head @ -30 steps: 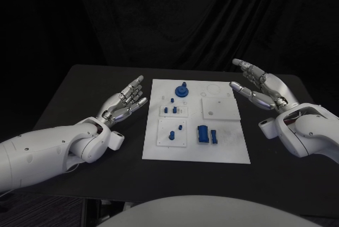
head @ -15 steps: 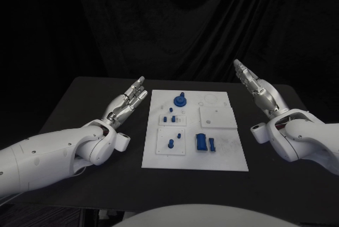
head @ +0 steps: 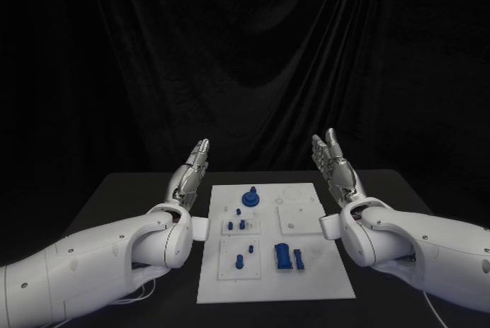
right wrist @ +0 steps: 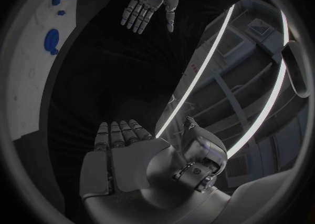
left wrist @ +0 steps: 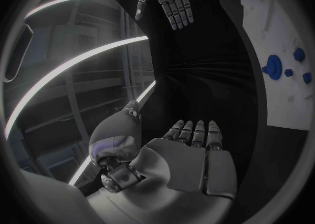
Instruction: Assemble the parts on the task board
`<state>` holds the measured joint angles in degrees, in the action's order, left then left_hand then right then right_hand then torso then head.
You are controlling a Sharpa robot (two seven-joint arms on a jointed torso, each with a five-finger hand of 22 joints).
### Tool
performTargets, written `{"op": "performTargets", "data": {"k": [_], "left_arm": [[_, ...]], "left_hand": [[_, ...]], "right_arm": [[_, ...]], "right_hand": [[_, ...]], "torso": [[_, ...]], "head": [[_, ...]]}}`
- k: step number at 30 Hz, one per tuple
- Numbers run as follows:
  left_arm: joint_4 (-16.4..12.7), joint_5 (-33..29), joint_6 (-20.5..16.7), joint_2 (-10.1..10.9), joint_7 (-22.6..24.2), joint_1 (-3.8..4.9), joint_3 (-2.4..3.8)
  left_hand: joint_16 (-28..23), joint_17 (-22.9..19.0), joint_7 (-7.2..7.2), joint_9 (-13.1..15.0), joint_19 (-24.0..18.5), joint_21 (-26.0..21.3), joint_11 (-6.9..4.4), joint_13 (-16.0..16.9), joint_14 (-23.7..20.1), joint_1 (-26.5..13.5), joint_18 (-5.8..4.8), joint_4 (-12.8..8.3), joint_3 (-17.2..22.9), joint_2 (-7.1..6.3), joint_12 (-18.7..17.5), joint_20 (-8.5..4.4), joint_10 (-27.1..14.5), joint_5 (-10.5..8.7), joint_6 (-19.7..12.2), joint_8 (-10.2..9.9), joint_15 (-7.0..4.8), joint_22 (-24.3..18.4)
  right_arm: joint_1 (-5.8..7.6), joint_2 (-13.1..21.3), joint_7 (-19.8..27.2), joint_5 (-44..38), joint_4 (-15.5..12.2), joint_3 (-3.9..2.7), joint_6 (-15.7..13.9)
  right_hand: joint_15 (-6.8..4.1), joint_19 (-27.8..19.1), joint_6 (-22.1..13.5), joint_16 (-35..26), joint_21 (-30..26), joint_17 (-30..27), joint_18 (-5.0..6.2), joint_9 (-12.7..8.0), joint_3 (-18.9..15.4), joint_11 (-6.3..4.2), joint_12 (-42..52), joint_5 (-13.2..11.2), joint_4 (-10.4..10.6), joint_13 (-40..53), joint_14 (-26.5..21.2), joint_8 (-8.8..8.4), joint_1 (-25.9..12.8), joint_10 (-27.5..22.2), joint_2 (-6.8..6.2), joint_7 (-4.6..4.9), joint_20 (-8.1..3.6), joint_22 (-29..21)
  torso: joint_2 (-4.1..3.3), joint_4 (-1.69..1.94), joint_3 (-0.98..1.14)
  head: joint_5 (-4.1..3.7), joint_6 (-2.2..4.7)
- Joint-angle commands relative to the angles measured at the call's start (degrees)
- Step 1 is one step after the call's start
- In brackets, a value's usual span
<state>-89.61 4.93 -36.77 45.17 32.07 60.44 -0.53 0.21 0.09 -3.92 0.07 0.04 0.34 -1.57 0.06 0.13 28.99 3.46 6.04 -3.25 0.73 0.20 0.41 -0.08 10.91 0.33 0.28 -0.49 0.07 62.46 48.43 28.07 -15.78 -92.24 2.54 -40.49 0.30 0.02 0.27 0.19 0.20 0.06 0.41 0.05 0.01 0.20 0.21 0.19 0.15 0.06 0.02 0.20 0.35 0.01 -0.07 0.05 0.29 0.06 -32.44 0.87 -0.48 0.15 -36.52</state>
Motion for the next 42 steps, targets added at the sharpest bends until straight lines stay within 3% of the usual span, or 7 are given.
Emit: {"op": "performTargets", "data": {"k": [1,2,15,16,29,32,42], "left_arm": [[-0.32,-4.81,-7.16,-0.42,-2.21,-0.26,0.44],[-0.34,-4.91,-7.31,-0.47,-2.26,-0.27,0.51],[-0.34,-4.93,-7.35,-0.48,-2.27,-0.27,0.53],[-0.34,-4.93,-7.35,-0.48,-2.27,-0.27,0.53],[-0.34,-4.93,-7.35,-0.48,-2.27,-0.27,0.53],[-0.34,-4.93,-7.35,-0.48,-2.27,-0.27,0.53],[-0.34,-4.93,-7.35,-0.48,-2.27,-0.27,0.53]], "left_hand": [[-0.21,-0.09,3.92,-0.07,-0.04,-0.34,1.57,-0.06,-0.13,-9.54,-3.46,-2.02,3.25,-0.73,-0.20,-0.41,0.08,-3.58,-0.33,-0.28,0.49,-0.07],[-0.21,-0.09,3.92,-0.07,-0.04,-0.34,1.57,-0.06,-0.13,-10.27,-3.46,-6.04,3.25,-0.73,-0.20,-0.41,0.08,-3.86,-0.33,-0.28,0.49,-0.07],[-0.21,-0.09,3.92,-0.07,-0.04,-0.34,1.57,-0.06,-0.13,-18.06,-3.46,-6.04,3.25,-0.73,-0.20,-0.41,0.08,-6.80,-0.33,-0.28,0.49,-0.07],[-0.21,-0.09,3.92,-0.07,-0.04,-0.34,1.57,-0.06,-0.13,-18.36,-3.46,-6.04,3.25,-0.73,-0.20,-0.41,0.08,-10.91,-0.33,-0.28,0.49,-0.07],[-0.21,-0.09,3.92,-0.07,-0.04,-0.34,1.57,-0.06,-0.13,-22.79,-3.46,-6.04,3.25,-0.73,-0.20,-0.41,0.08,-10.91,-0.33,-0.28,0.49,-0.07],[-0.21,-0.09,3.92,-0.07,-0.04,-0.34,1.57,-0.06,-0.13,-28.99,-3.46,-6.04,3.25,-0.73,-0.20,-0.41,0.08,-10.91,-0.33,-0.28,0.49,-0.07],[-0.21,-0.09,3.92,-0.07,-0.04,-0.34,1.57,-0.06,-0.13,-28.99,-3.46,-6.04,3.25,-0.73,-0.20,-0.41,0.08,-10.91,-0.33,-0.28,0.49,-0.07]], "right_arm": [[-1.16,-1.65,1.43,11.80,1.16,-1.09,-3.02],[-1.42,-2.11,1.49,12.69,1.41,-1.42,-3.16],[-2.30,-3.74,1.72,15.78,2.28,-2.54,-3.63],[-2.30,-3.74,1.72,15.78,2.28,-2.54,-3.63],[-2.30,-3.74,1.72,15.78,2.28,-2.54,-3.63],[-2.30,-3.74,1.72,15.78,2.28,-2.54,-3.63],[-2.30,-3.74,1.72,15.78,2.28,-2.54,-3.63]], "right_hand": [[-0.30,-0.02,-0.27,-0.19,-0.20,-0.06,-0.41,-0.05,-0.01,-0.20,-0.21,-0.19,-0.15,-0.06,-0.02,-0.20,-0.35,-0.01,0.07,-0.05,-0.29,-0.06],[-0.30,-0.02,-0.27,-0.19,-0.20,-0.06,-0.41,-0.05,-0.01,-0.20,-0.21,-0.19,-0.15,-0.06,-0.02,-0.20,-0.35,-0.01,0.07,-0.05,-0.29,-0.06],[-0.30,-0.02,-0.27,-0.19,-0.20,-0.06,-0.41,-0.05,-0.01,-0.20,-0.21,-0.19,-0.15,-0.06,-0.02,-0.20,-0.35,-0.01,0.07,-0.05,-0.29,-0.06],[-0.30,-0.02,-0.27,-0.19,-0.20,-0.06,-0.41,-0.05,-0.01,-0.20,-0.21,-0.19,-0.15,-0.06,-0.02,-0.20,-0.35,-0.01,0.07,-0.05,-0.29,-0.06],[-0.30,-0.02,-0.27,-0.19,-0.20,-0.06,-0.41,-0.05,-0.01,-0.20,-0.21,-0.19,-0.15,-0.06,-0.02,-0.20,-0.35,-0.01,0.07,-0.05,-0.29,-0.06],[-0.30,-0.02,-0.27,-0.19,-0.20,-0.06,-0.41,-0.05,-0.01,-0.20,-0.21,-0.19,-0.15,-0.06,-0.02,-0.20,-0.35,-0.01,0.07,-0.05,-0.29,-0.06],[-0.30,-0.02,-0.27,-0.19,-0.20,-0.06,-0.41,-0.05,-0.01,-0.20,-0.21,-0.19,-0.15,-0.06,-0.02,-0.20,-0.35,-0.01,0.07,-0.05,-0.29,-0.06]], "torso": [[1.11,-0.76,0.42],[1.17,-0.81,0.44],[1.26,-0.87,0.48],[1.26,-0.87,0.48],[1.26,-0.87,0.48],[1.26,-0.87,0.48],[1.26,-0.87,0.48]], "head": [[-0.12,1.70],[-0.13,1.89],[-0.15,2.14],[-0.15,2.14],[-0.15,2.14],[-0.15,2.14],[-0.15,2.14]]}}
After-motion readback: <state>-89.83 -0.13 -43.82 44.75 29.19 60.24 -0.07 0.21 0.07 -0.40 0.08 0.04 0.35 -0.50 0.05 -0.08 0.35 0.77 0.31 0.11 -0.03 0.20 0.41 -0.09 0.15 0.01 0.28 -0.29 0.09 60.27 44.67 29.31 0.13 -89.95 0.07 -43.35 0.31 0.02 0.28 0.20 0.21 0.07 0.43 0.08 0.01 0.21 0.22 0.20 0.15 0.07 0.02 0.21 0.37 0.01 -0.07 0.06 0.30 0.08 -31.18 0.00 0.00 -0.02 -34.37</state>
